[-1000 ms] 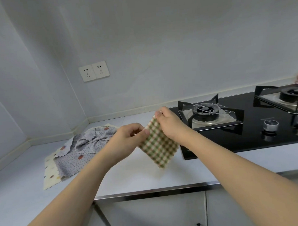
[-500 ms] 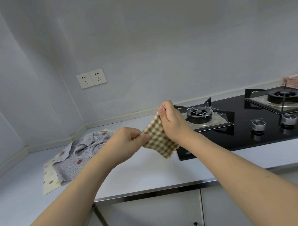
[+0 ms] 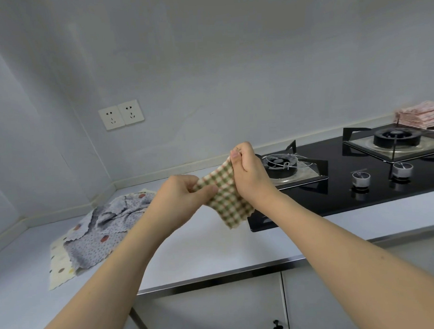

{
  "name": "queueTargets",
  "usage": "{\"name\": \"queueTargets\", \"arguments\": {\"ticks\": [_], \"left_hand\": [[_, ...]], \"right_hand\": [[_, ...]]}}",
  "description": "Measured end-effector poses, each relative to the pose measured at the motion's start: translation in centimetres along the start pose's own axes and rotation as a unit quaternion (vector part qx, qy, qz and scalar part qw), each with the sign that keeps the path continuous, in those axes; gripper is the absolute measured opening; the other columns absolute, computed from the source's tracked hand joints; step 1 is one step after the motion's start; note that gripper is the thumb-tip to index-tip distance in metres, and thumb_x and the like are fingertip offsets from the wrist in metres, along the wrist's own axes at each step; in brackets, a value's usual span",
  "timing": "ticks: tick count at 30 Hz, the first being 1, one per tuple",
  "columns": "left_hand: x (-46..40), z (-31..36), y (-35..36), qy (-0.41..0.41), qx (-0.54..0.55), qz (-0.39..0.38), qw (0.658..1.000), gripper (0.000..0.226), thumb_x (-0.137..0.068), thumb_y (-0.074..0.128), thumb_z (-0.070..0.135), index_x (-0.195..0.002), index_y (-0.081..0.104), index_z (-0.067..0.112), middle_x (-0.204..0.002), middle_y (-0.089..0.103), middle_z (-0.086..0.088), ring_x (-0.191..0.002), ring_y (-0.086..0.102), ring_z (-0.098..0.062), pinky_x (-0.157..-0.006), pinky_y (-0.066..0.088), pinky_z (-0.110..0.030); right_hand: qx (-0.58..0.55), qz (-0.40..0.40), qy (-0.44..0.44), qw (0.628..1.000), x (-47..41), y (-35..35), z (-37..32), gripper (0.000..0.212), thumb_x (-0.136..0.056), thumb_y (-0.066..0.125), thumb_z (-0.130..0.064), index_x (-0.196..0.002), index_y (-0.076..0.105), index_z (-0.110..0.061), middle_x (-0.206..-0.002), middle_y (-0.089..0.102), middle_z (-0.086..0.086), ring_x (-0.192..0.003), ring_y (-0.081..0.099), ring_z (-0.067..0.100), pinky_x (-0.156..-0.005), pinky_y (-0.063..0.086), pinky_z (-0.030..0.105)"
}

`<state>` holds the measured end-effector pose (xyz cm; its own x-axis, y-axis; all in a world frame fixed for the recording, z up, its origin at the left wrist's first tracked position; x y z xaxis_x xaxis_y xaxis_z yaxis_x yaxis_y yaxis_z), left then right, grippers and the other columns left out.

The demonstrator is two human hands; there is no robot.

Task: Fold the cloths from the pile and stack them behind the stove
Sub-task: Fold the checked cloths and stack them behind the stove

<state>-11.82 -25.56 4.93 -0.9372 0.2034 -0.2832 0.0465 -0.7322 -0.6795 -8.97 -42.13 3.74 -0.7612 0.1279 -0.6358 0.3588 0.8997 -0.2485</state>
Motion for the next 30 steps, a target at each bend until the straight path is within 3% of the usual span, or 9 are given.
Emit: {"name": "queueTargets", "arguments": {"ticks": [2,4,7,10,16,19,22,26,30], "left_hand": [[0.2,0.0,-0.1,0.021,0.121,0.044,0.991,0.021,-0.086,0.071,0.020,-0.081,0.056,0.006,-0.062,0.063,-0.010,-0.058,0.054,-0.017,-0.062,0.046,-0.033],[0.3,-0.9,0.3,-0.008,0.287,0.087,0.954,0.024,-0.087,0.069,0.007,-0.095,0.048,0.016,-0.072,0.070,-0.006,-0.069,0.062,-0.021,-0.071,0.050,-0.038],[0.8,-2.4,2.4,-0.085,0.392,0.068,0.913,0.031,-0.089,0.067,0.020,-0.114,0.051,0.014,-0.089,0.072,-0.005,-0.083,0.067,-0.021,-0.079,0.056,-0.040],[1.3,-3.0,4.4,-0.114,0.376,0.020,0.919,0.029,-0.093,0.061,0.025,-0.106,0.060,-0.001,-0.099,0.073,-0.012,-0.090,0.068,-0.025,-0.083,0.059,-0.039],[1.8,-3.8,6.1,-0.142,0.431,0.014,0.891,0.024,-0.095,0.059,0.017,-0.116,0.061,0.005,-0.110,0.072,-0.012,-0.099,0.070,-0.026,-0.083,0.057,-0.039],[2.0,-4.0,5.4,-0.142,0.436,0.072,0.886,0.020,-0.100,0.051,0.016,-0.110,0.062,0.004,-0.098,0.072,-0.015,-0.078,0.070,-0.029,-0.057,0.053,-0.034],[1.8,-4.1,4.9,-0.136,0.409,0.142,0.891,0.019,-0.101,0.046,0.019,-0.104,0.061,0.008,-0.093,0.070,-0.014,-0.075,0.065,-0.025,-0.051,0.046,-0.029],[2.4,-4.1,4.4,-0.105,0.299,0.187,0.930,0.020,-0.101,0.044,0.023,-0.090,0.052,0.009,-0.079,0.057,-0.007,-0.068,0.054,-0.018,-0.053,0.053,-0.041],[3.2,-4.3,4.4,-0.070,0.225,0.144,0.961,0.021,-0.102,0.043,0.023,-0.086,0.049,0.010,-0.073,0.055,-0.004,-0.061,0.051,-0.011,-0.049,0.055,-0.036]], "right_hand": [[-0.010,0.015,0.022,1.000,-0.1,-0.2,0.1,0.020,-0.104,0.031,-0.027,-0.094,0.040,-0.012,-0.075,0.045,-0.008,-0.069,0.043,0.003,-0.061,0.035,0.014],[-0.022,0.024,0.042,0.999,0.1,0.0,0.1,0.021,-0.104,0.030,-0.027,-0.094,0.040,-0.011,-0.075,0.045,-0.008,-0.067,0.042,0.002,-0.058,0.034,0.010],[-0.019,0.024,0.068,0.997,0.7,0.8,0.2,0.021,-0.104,0.029,-0.029,-0.096,0.040,-0.012,-0.077,0.046,-0.009,-0.068,0.043,0.001,-0.058,0.035,0.008],[-0.026,0.023,0.099,0.994,0.8,1.2,0.4,0.023,-0.105,0.028,-0.031,-0.099,0.039,-0.011,-0.078,0.045,-0.008,-0.070,0.044,0.002,-0.057,0.035,0.011],[-0.070,0.024,0.162,0.984,0.5,1.5,0.6,0.026,-0.105,0.027,-0.032,-0.111,0.043,-0.011,-0.083,0.046,-0.009,-0.072,0.043,0.001,-0.057,0.034,0.014],[-0.055,-0.002,0.181,0.982,0.5,1.8,0.4,0.023,-0.105,0.026,-0.033,-0.107,0.040,-0.014,-0.081,0.045,-0.006,-0.069,0.045,0.007,-0.053,0.036,0.015],[-0.019,0.005,0.180,0.983,0.8,2.3,0.8,0.023,-0.104,0.027,-0.032,-0.105,0.039,-0.013,-0.091,0.052,0.001,-0.078,0.052,0.018,-0.065,0.040,0.032],[0.064,0.017,0.164,0.984,1.2,2.5,0.9,0.022,-0.104,0.028,-0.029,-0.105,0.039,-0.011,-0.098,0.051,0.002,-0.086,0.048,0.022,-0.071,0.032,0.030],[0.060,0.012,0.173,0.983,1.6,2.7,1.6,0.027,-0.104,0.028,-0.026,-0.115,0.042,-0.005,-0.104,0.049,0.002,-0.090,0.047,0.019,-0.072,0.033,0.030]]}}
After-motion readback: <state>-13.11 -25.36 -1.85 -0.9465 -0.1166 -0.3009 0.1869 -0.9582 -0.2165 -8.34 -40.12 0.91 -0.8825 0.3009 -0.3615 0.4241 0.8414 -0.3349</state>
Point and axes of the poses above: each hand's wrist, its own x-axis away from the middle knuckle, its own y-axis out of the palm, z = x × y, the point moved 6 cm from there along -x, towards the middle knuckle
